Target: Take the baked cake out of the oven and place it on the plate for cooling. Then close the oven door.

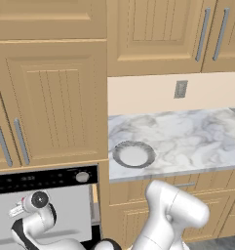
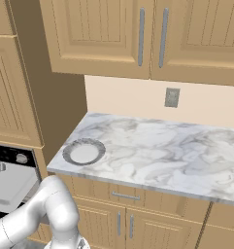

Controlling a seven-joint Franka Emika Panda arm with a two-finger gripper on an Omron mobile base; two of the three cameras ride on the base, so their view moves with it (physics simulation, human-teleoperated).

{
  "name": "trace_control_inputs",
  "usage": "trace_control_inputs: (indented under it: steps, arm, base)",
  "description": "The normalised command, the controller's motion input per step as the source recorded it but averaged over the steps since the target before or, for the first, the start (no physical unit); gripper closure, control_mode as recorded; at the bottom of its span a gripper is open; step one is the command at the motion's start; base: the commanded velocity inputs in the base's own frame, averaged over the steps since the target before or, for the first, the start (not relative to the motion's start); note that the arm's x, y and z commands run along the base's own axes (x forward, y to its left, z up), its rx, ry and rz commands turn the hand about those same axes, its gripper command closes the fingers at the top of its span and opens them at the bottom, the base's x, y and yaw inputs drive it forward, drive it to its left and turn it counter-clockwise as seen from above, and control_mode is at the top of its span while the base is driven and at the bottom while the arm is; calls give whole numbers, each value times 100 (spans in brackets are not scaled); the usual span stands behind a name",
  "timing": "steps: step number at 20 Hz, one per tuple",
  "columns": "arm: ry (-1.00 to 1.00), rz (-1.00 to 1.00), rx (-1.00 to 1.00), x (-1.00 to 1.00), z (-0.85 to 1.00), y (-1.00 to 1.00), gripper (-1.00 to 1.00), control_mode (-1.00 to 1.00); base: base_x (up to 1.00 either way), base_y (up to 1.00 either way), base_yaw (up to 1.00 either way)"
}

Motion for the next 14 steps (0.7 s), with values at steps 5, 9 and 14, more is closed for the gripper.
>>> trace_control_inputs:
  steps: [5, 9, 14]
  arm:
    - [0, 0, 0, 0, 0, 0, 100, -100]
    - [0, 0, 0, -5, 0, 0, 100, -100]
    - [0, 0, 0, -23, 0, 0, 100, -100]
  base:
    - [0, 0, 0]
    - [0, 0, 0]
    - [0, 0, 0]
